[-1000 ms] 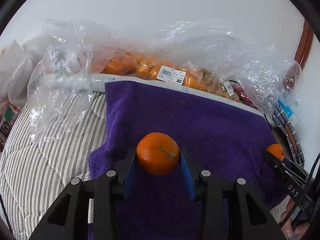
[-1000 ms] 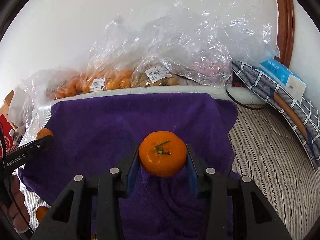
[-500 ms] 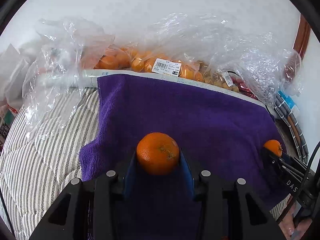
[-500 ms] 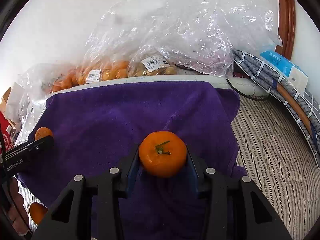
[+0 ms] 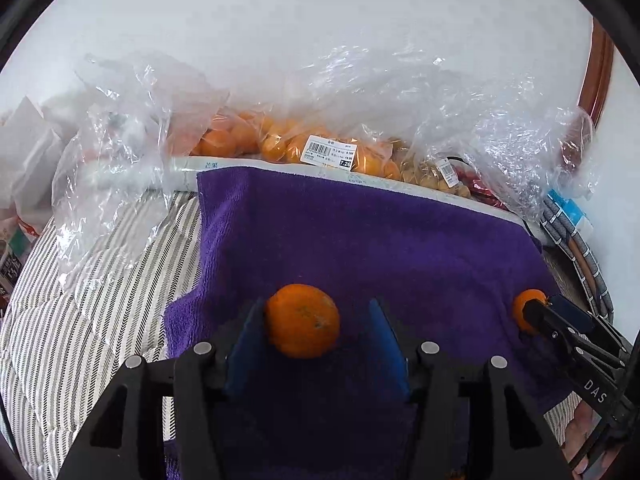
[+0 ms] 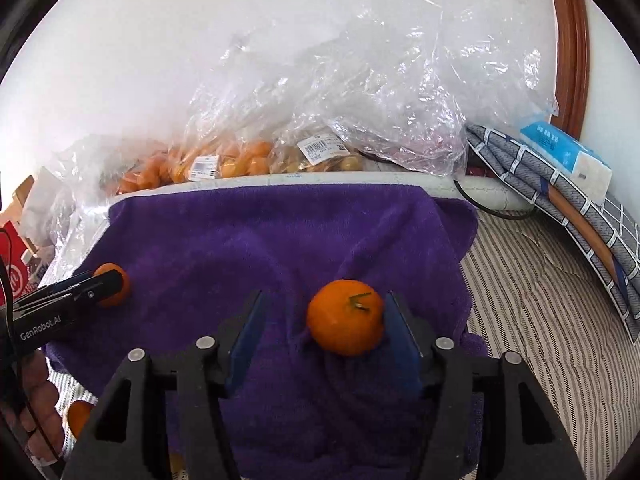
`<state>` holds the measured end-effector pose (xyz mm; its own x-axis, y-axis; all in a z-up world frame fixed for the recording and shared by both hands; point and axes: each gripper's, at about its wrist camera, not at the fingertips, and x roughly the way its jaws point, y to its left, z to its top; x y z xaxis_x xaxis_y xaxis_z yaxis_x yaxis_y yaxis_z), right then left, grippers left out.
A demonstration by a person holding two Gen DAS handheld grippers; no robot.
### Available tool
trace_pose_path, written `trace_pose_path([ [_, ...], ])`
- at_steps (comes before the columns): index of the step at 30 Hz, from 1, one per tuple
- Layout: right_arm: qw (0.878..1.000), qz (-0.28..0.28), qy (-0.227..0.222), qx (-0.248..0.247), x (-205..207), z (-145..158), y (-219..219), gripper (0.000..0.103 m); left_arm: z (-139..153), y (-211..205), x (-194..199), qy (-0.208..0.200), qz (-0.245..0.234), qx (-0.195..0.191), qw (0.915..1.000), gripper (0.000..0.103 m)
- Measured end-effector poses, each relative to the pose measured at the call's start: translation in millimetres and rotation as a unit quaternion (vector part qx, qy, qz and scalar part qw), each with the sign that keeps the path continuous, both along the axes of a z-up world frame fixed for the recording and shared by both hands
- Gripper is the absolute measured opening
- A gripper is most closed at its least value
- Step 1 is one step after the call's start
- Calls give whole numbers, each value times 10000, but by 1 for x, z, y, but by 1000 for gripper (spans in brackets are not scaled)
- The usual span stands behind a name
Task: Organize fruits
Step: 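Open the right gripper to drop the orange onto the towel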
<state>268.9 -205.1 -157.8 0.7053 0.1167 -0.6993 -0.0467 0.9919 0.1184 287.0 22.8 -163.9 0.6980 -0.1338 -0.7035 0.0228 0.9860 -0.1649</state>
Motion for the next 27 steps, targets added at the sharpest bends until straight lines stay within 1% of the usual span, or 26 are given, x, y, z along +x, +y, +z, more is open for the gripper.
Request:
trace_pose_path([
  [2, 9999, -3, -84, -61, -3, 3, 3, 67, 1, 1, -2, -47, 33, -19, 10000, 54],
  [4, 9999, -12, -139, -95, -6, 7, 6, 69, 3, 4, -3, -102, 132, -48, 9998, 54],
  [6, 9997, -27, -239, -97, -8, 11, 6, 70, 6, 7, -6, -155, 202, -71, 9997, 54],
  [8, 9992, -76, -320, -205, -11, 15, 5, 70, 10, 10, -7, -222, 227, -79, 9995, 54],
  [12, 9976, -432, -397, -371, -20, 26, -4, 70, 12, 13, -8, -210, 278, -169, 9993, 54],
  [15, 9970, -640, -403, -131, -32, 37, -17, 70, 16, 9, -11, -264, 258, -36, 9993, 54],
  [19, 9950, -907, -406, 114, -52, 51, -34, 70, 29, 0, -18, -419, 170, 214, 9987, 54],
  [21, 9944, -989, -331, 147, -62, 57, -40, 70, 38, -2, -23, -459, 55, 107, 9989, 54],
  [25, 9945, -994, -211, 233, -81, 69, -46, 70, 49, -2, -44, -308, -177, -246, 9991, 54],
  [27, 9950, -937, -224, 277, -92, 74, -45, 70, 50, -1, -58, -259, -288, -240, 9990, 54],
])
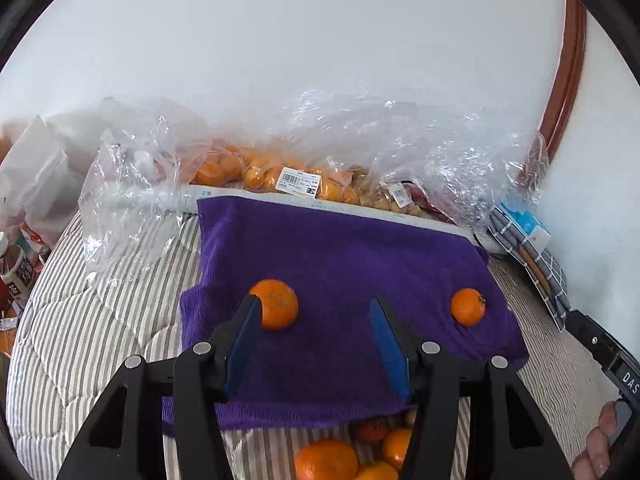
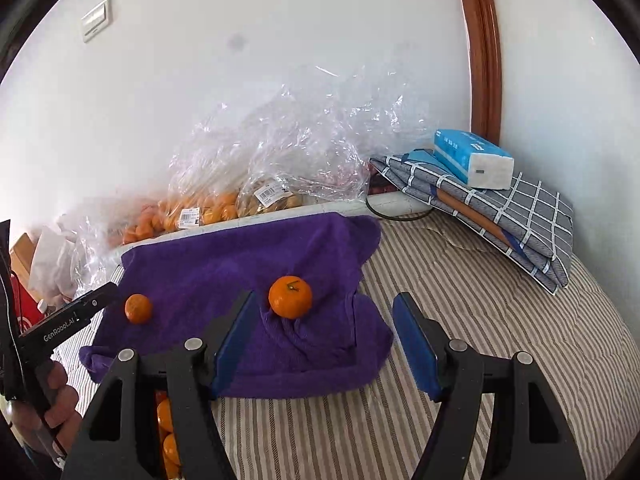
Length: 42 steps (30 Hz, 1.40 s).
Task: Organize fruits
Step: 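Open the right gripper to drop the orange onto the towel, then move the right tool back to the fruit pile and grasp an orange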
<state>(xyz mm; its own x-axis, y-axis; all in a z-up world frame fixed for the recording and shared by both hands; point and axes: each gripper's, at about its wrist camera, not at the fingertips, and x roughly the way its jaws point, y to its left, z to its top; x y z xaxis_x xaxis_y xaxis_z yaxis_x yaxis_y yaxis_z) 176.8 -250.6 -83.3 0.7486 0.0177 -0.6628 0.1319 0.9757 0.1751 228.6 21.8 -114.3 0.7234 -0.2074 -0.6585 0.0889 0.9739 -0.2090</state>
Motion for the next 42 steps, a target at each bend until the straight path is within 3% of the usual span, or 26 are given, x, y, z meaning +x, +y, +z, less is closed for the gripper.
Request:
trace_pose_path([
  [3, 9998, 127, -21, -116, -16, 2, 9, 70, -1, 3, -22, 107, -52, 118, 9999, 54],
  [6, 9995, 265, 24, -166, -28, 0, 21, 70, -2, 12, -38, 278, 36, -54, 9996, 54],
  [11, 9983, 545, 155, -164, -46, -7, 46, 70, -8, 31, -64, 421, 303, -24, 9987, 54],
  [16, 9957, 840, 349, -165, -59, -23, 68, 70, -27, 53, -76, 646, 422, 316, 9965, 54],
  [20, 9937, 981, 527, -142, -62, -41, 80, 62, -44, 76, -82, 869, 592, 165, 9943, 54],
  [26, 9882, 1311, 793, -21, -60, -59, 98, 51, -63, 86, -86, 924, 665, 77, 9935, 54],
  [31, 9835, 1557, 860, 330, -55, -66, 110, 50, -68, 77, -87, 754, 599, 375, 9946, 54],
  [35, 9830, 1558, 921, 314, -47, -70, 119, 46, -68, 72, -86, 745, 489, 531, 9946, 54],
  [42, 9788, 1618, 1117, 580, -32, -76, 121, 40, -68, 81, -87, 694, 442, 190, 9964, 56],
])
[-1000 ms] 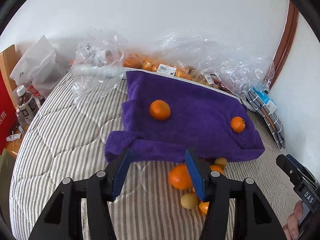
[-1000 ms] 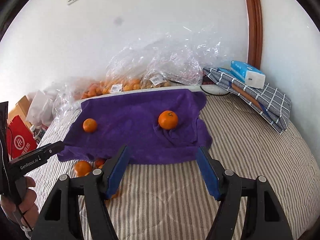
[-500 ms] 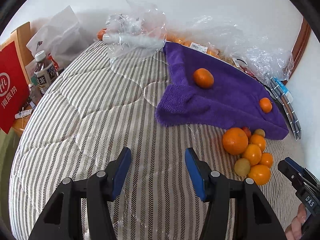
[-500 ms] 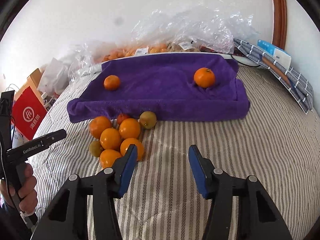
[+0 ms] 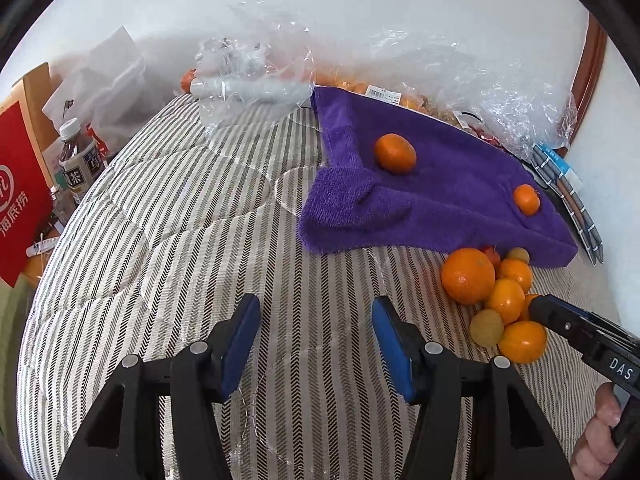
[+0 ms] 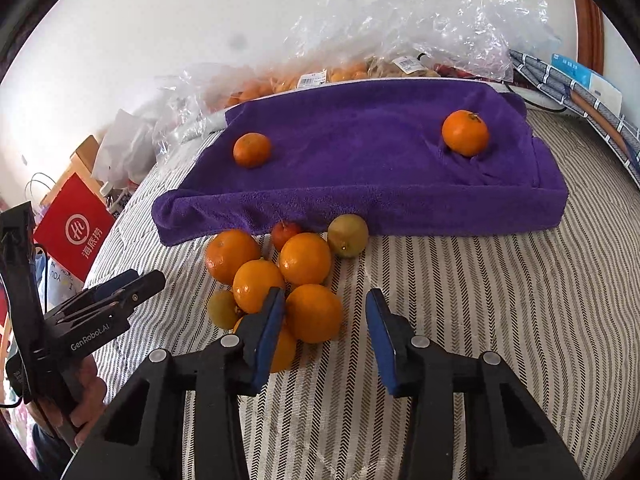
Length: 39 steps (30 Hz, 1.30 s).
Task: Organize fruits
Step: 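Move the right tool back to the fruit pile and grasp an orange, then lift the orange with the right gripper while the left gripper grasps a green-yellow fruit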
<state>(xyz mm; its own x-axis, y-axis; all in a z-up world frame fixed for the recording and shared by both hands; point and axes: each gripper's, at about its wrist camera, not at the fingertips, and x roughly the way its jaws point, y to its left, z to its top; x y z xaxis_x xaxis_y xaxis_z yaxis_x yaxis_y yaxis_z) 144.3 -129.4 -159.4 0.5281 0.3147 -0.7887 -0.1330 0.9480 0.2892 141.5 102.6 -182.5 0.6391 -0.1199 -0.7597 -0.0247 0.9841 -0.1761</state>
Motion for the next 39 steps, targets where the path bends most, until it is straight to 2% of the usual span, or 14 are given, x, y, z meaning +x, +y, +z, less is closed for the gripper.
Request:
trace_pose_path([
  [4, 10000, 84, -2, 30, 1, -1, 3, 31, -1, 4, -1, -34, 4, -176, 9998, 56],
  [8, 10000, 71, -54, 14, -2, 0, -2, 31, -1, 4, -1, -31, -3, -161, 9999, 57],
  [12, 9996, -201, -212, -46, -10, 7, -22, 31, -1, 5, -1, -41, -13, -210, 9998, 58],
  [16, 9977, -421, -359, -402, -17, 11, -43, 31, -1, 5, -2, -51, -15, -263, 9996, 58],
  [26, 9972, -340, -101, -653, -16, -13, -46, 32, 0, 6, -3, -66, -12, -326, 9994, 63],
  [34, 9921, -237, -642, -1055, -28, -2, -43, 31, 1, -3, -5, -37, 15, -37, 10000, 64],
  [37, 9897, -267, -768, -1176, -34, 1, -49, 31, 3, -14, -5, 37, -230, -91, 9997, 64],
  [39, 9922, -249, -730, -979, -34, 0, -55, 31, 7, -23, -6, 5, -377, -256, 9990, 63],
])
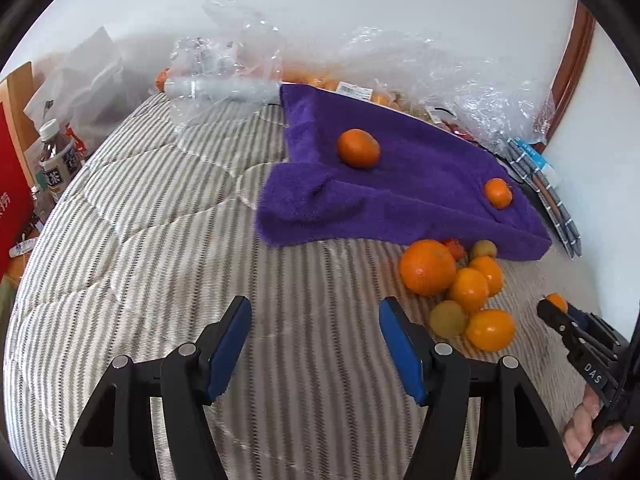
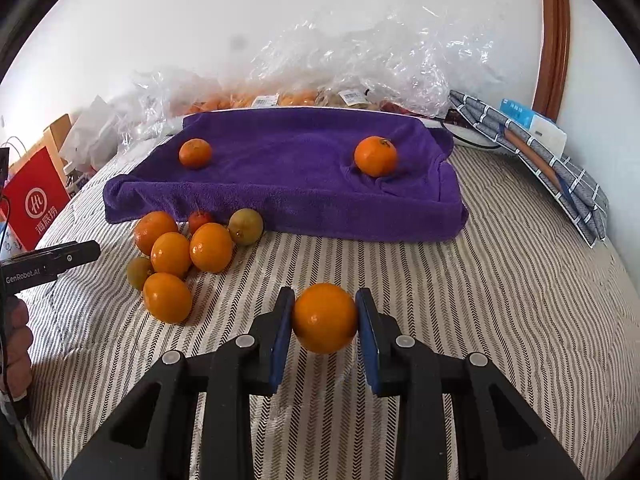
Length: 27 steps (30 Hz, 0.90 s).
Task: Organize fruits
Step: 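Lift the orange with the right gripper while the left gripper grasps a green-yellow fruit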
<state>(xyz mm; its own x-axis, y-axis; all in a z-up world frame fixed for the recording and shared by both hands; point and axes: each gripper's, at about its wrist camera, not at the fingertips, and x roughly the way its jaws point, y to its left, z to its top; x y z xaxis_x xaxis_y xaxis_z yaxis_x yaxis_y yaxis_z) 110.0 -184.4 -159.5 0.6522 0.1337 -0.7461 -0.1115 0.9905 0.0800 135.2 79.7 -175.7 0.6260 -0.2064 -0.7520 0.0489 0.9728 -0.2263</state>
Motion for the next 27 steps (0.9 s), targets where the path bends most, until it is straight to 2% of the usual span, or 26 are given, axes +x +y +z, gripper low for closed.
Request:
trace_pose_path([
  [3, 9995, -49, 96, 282, 3, -2, -9, 31, 5, -22, -4, -202, -268, 132, 9993, 64],
  [6, 9989, -86, 142, 436, 4, -4, -12, 31, 3, -38, -4, -131, -528, 97, 9985, 63],
  [7, 9986, -53, 127, 515, 4, -4, -13, 31, 2, -42, -4, -106, -621, 10, 9980, 61],
  [11, 9979, -26, 56, 650, 2, -3, -15, 31, -1, -54, -1, -103, -783, 107, 9968, 47],
  [14, 9972, -10, 88, 743, 3, -4, -17, 31, -2, -57, 0, -99, -888, 6, 9960, 42],
  [18, 9966, -22, 124, 809, 4, -5, -20, 31, -7, -63, 5, 4, -971, -100, 9952, 41],
  [21, 9963, -55, 109, 846, 3, -4, -22, 31, -8, -70, 6, -68, -990, 36, 9951, 35],
  [23, 9961, -115, 111, 868, 3, -5, -25, 31, -9, -72, 4, -127, -1010, 89, 9948, 24],
  [27, 9959, -170, 124, 881, 4, -5, -26, 31, -7, -66, 1, -215, -961, -38, 9951, 23],
])
